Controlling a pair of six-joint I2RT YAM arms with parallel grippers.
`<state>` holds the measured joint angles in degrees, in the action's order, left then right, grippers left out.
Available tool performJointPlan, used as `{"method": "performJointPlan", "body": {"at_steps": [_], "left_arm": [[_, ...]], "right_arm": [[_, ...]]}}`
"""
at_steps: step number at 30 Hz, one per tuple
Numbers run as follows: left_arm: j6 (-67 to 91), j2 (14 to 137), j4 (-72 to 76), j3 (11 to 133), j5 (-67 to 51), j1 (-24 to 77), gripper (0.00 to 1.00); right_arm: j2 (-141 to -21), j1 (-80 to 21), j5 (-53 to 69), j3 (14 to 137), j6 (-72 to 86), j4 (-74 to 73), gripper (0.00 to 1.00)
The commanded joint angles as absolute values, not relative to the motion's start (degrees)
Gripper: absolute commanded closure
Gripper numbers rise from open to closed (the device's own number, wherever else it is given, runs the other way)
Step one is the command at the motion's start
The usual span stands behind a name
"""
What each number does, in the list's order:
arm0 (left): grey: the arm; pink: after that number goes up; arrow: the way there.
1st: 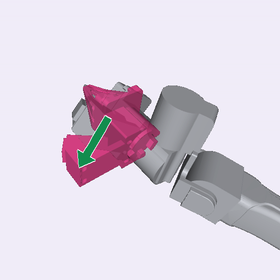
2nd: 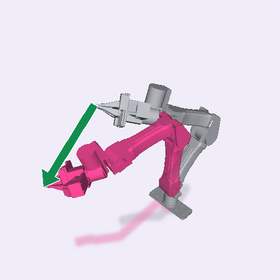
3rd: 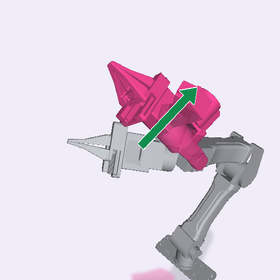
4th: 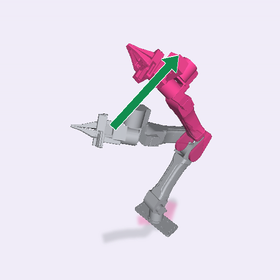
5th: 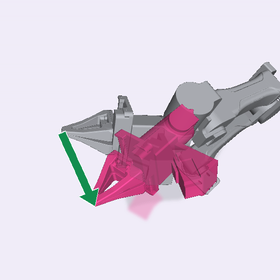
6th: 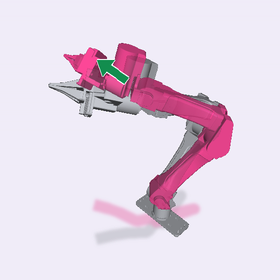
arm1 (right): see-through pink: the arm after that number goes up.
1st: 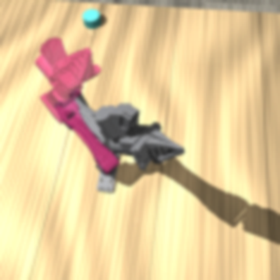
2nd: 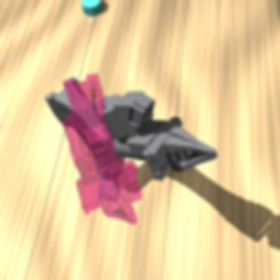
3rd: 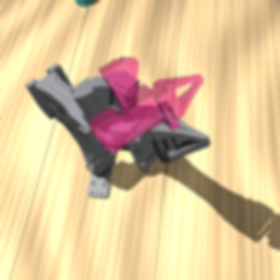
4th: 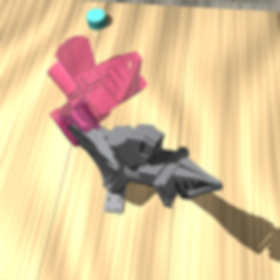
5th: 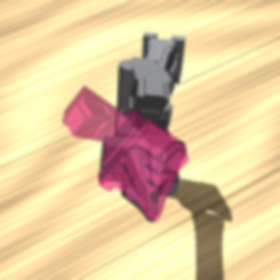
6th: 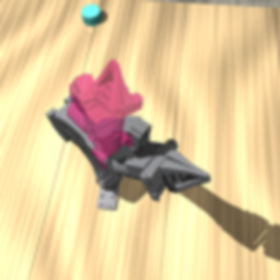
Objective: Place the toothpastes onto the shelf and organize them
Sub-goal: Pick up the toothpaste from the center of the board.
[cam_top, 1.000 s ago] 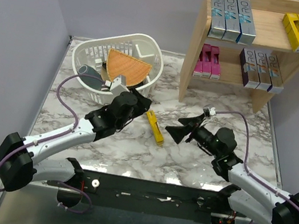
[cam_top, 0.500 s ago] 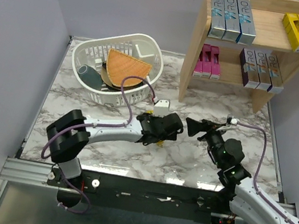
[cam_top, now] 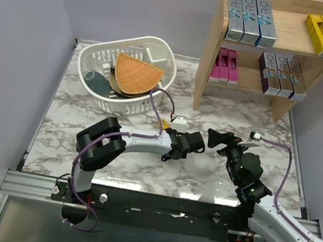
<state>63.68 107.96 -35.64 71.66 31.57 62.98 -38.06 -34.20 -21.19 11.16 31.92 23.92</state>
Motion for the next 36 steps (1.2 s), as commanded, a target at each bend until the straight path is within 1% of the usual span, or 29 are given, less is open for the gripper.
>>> {"method": "performJointPlan", "body": {"at_steps": [1, 2, 3, 4, 7, 10, 12, 15, 16, 17, 19, 20, 22, 24, 26, 30, 31, 33, 34, 36], "left_arm": [[64.6, 107.76, -37.44, 71.55, 35.68, 63.02, 0.4], [64.34, 106.54, -37.09, 71.11, 35.86, 63.02, 0.44], [63.64, 105.74, -36.74, 69.89, 36.21, 63.02, 0.52], [63.28, 104.95, -36.04, 69.26, 36.3, 63.02, 0.55], [59.61, 101.52, -34.11, 66.55, 35.16, 62.93, 0.61], [53.82, 97.92, -33.14, 64.43, 31.75, 62.49, 0.65], [50.99, 94.51, -33.05, 63.46, 29.72, 61.53, 0.65], [43.53, 89.41, -33.66, 61.97, 22.61, 58.99, 0.66], [41.94, 88.08, -34.01, 61.44, 20.5, 58.02, 0.66], [38.44, 86.67, -34.71, 61.17, 15.52, 57.05, 0.66], [35.35, 82.46, -35.24, 60.47, 10.48, 52.76, 0.66], [33.5, 81.14, -35.94, 60.38, 4.98, 50.91, 0.66], [28.93, 77.71, -37.0, 60.73, 0.11, 46.26, 0.66], [24.46, 75.25, -38.93, 61.61, -5.33, 43.96, 0.66], [21.98, 74.27, -41.73, 63.62, -7.64, 41.59, 0.67], [17.58, 72.78, -45.52, 66.44, -11.94, 39.56, 0.69], [16.71, 72.43, -45.79, 66.79, -13.95, 39.2, 0.7], [15.82, 71.02, -46.4, 66.97, -15.9, 38.41, 0.7], [15.47, 70.67, -46.75, 67.06, -17.56, 38.15, 0.7], [14.59, 69.18, -47.2, 67.15, -19.15, 37.79, 0.7]], "right_arm": [[-38.32, -34.45, -21.45, 10.9, 31.12, 25.57, 0.0], [-38.49, -34.45, -21.1, 10.99, 30.77, 26.19, 0.0], [-39.11, -34.54, -20.75, 10.99, 30.59, 26.37, 0.0], [-39.46, -34.45, -20.05, 11.16, 30.5, 26.54, 0.0], [-40.78, -34.45, -18.46, 11.6, 29.71, 27.16, 0.0], [-42.44, -34.45, -14.44, 11.86, 27.52, 29.44, 0.0], [-43.41, -34.54, -12.14, 12.04, 26.02, 31.37, 0.0], [-45.87, -34.54, -5.73, 12.39, 23.3, 35.5, 0.0], [-46.49, -34.45, -1.62, 12.65, 22.33, 36.38, 0.0], [-48.06, -34.54, -0.28, 12.92, 20.85, 37.87, 0.0], [-49.65, -34.54, 4.54, 14.32, 20.22, 38.23, 0.0], [-50.62, -34.54, 5.88, 14.5, 19.43, 38.93, 0.0], [-52.73, -34.54, 10.34, 15.11, 18.64, 39.81, 0.0], [-54.13, -34.54, 13.0, 15.73, 17.14, 40.95, 0.0], [-55.28, -34.8, 16.15, 15.56, 15.48, 43.58, 0.0], [-58.35, -37.08, 18.01, 14.85, 10.12, 48.25, 0.0], [-59.66, -39.0, 18.37, 15.2, 8.37, 48.43, 0.0], [-60.82, -41.56, 18.63, 15.82, 0.73, 48.08, 0.0], [-61.34, -44.62, 18.2, 15.91, -2.43, 47.99, 0.0], [-62.57, -47.62, 15.48, 16.26, -8.95, 47.03, 0.0]]}}
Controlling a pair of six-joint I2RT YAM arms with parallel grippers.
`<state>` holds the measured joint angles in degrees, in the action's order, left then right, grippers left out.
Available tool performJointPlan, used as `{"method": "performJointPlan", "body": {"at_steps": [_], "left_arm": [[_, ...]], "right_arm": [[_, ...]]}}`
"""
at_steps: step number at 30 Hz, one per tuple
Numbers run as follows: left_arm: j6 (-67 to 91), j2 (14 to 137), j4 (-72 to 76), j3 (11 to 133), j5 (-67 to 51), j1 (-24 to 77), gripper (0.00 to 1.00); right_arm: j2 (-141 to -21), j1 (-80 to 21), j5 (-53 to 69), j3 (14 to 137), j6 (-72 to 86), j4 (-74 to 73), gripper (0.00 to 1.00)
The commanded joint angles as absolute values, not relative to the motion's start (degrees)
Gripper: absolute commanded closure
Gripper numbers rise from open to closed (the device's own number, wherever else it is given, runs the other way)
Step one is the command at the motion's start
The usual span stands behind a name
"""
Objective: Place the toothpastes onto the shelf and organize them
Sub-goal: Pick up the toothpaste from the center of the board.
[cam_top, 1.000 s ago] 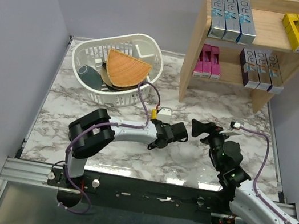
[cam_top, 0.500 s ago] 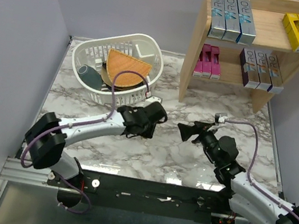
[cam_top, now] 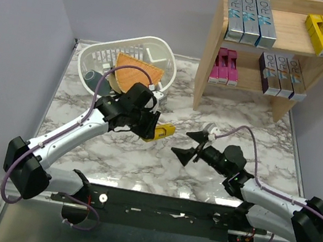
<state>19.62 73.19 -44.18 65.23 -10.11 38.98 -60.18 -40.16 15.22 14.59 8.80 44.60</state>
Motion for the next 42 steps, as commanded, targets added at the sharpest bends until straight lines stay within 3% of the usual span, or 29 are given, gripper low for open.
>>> {"method": "performJointPlan", "body": {"at_steps": [1, 11, 20, 42], "left_arm": [[14.42, 68.82, -47.46, 67.15, -19.86, 37.62, 0.7], [12.48, 63.99, -51.06, 67.85, -26.8, 37.53, 0.71], [12.57, 61.96, -53.08, 67.68, -27.42, 37.53, 0.71], [12.04, 61.79, -53.0, 67.5, -31.29, 37.53, 0.72]], "right_arm": [[-62.84, -50.07, 14.42, 16.43, -10.7, 46.85, 0.0], [-65.04, -59.59, -2.78, 15.74, -24.95, 50.53, 0.01], [-64.25, -63.45, -9.92, 14.77, -30.58, 54.3, 0.05], [-69.43, -66.71, -10.02, 18.19, -34.63, 49.92, 0.2]]}}
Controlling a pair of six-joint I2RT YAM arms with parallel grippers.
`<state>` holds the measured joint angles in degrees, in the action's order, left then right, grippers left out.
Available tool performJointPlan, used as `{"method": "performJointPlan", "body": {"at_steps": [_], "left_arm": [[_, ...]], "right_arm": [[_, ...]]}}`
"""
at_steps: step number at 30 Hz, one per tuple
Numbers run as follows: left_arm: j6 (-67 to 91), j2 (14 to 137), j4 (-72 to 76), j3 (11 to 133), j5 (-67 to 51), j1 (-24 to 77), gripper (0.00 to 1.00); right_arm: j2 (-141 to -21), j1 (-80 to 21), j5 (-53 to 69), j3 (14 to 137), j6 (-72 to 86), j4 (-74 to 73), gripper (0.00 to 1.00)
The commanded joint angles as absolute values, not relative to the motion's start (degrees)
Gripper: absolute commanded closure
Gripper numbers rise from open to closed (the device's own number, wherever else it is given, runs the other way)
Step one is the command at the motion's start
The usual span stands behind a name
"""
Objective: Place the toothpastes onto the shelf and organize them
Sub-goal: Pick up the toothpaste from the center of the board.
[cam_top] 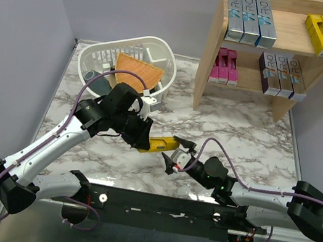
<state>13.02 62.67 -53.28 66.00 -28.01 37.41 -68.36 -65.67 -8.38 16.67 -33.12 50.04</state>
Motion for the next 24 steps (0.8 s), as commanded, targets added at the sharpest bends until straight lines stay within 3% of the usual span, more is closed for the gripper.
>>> {"method": "performJointPlan", "body": {"at_steps": [1, 6, 9, 10, 12, 15, 16, 19, 24], "left_arm": [[11.95, 61.96, -53.0, 67.59, -31.64, 37.53, 0.72], [11.78, 61.96, -53.17, 67.68, -30.85, 37.53, 0.71], [11.78, 62.14, -53.35, 67.85, -30.15, 37.53, 0.66], [11.78, 62.14, -53.44, 68.03, -29.8, 37.53, 0.61], [12.04, 62.14, -53.52, 68.29, -27.88, 37.53, 0.55], [12.65, 61.88, -53.44, 69.25, -24.97, 37.44, 0.35], [13.0, 61.7, -53.26, 69.78, -22.09, 37.53, 0.22], [16.34, 60.21, -50.98, 70.83, -13.33, 37.53, 0.01], [24.24, 52.15, -40.97, 68.3, 5.25, 37.53, 0.01]], "right_arm": [[-69.69, -66.88, -10.28, 18.54, -34.8, 49.66, 0.23], [-70.31, -67.41, -10.9, 19.16, -35.33, 48.61, 0.34], [-70.49, -67.41, -11.16, 19.34, -35.25, 48.25, 0.46], [-70.58, -67.41, -11.16, 19.42, -35.07, 48.16, 0.54], [-70.75, -67.41, -11.51, 19.95, -34.54, 47.03, 0.59], [-70.49, -67.33, -11.6, 20.47, -32.79, 46.32, 0.6], [-70.31, -67.41, -11.69, 20.74, -32.09, 45.8, 0.61], [-70.22, -67.41, -12.57, 21.79, -28.84, 43.86, 0.61], [-69.79, -67.24, -15.11, 25.48, -21.73, 36.4, 0.62]]}}
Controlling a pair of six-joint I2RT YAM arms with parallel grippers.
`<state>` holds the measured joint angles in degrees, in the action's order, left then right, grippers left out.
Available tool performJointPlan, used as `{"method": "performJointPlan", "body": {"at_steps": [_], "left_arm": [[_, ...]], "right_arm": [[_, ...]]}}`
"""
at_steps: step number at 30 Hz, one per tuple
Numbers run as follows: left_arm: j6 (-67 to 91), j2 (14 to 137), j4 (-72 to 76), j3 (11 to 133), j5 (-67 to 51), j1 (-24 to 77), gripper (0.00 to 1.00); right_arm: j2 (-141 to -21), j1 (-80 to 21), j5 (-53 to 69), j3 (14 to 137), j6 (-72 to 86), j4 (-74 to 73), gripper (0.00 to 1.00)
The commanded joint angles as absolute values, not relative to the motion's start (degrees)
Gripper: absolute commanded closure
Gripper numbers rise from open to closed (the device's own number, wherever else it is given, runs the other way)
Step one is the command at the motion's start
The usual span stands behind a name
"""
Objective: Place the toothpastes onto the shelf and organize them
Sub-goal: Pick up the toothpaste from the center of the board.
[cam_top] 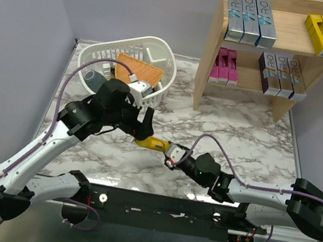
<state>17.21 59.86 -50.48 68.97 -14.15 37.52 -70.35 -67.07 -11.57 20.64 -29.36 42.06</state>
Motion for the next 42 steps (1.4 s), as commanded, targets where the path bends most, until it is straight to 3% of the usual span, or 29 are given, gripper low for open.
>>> {"method": "performJointPlan", "body": {"at_steps": [1, 4, 9, 17, 23, 31, 42], "left_arm": [[25.13, 50.55, -39.13, 67.25, 7.62, 37.53, 0.01], [29.51, 43.09, -29.21, 60.05, 13.96, 37.53, 0.01], [37.34, 33.25, -12.42, 42.92, 14.07, 37.62, 0.01], [46.49, 32.43, 11.82, 27.08, 8.88, 39.28, 0.01], [45.53, 33.93, 21.97, 23.91, 12.81, 44.64, 0.01], [44.3, 30.23, 21.01, 21.97, 17.76, 45.7, 0.01], [46.67, 45.24, 29.97, 23.9, 16.52, 50.0, 0.01]], "right_arm": [[-69.61, -67.06, -15.29, 26.18, -20.58, 34.99, 0.62], [-68.3, -65.57, -15.38, 29.43, -15.66, 28.93, 0.62], [-66.89, -63.37, -14.24, 37.24, -5.83, 14.7, 0.62], [-68.38, -62.75, -11.08, 47.28, 6.58, -1.47, 0.62], [-69.69, -62.75, -11.51, 49.48, 11.25, -4.3, 0.62], [-69.96, -62.23, -12.31, 49.92, 12.83, -5.8, 0.62], [-68.91, -62.23, -10.81, 50.19, 13.09, -4.83, 0.62]]}}
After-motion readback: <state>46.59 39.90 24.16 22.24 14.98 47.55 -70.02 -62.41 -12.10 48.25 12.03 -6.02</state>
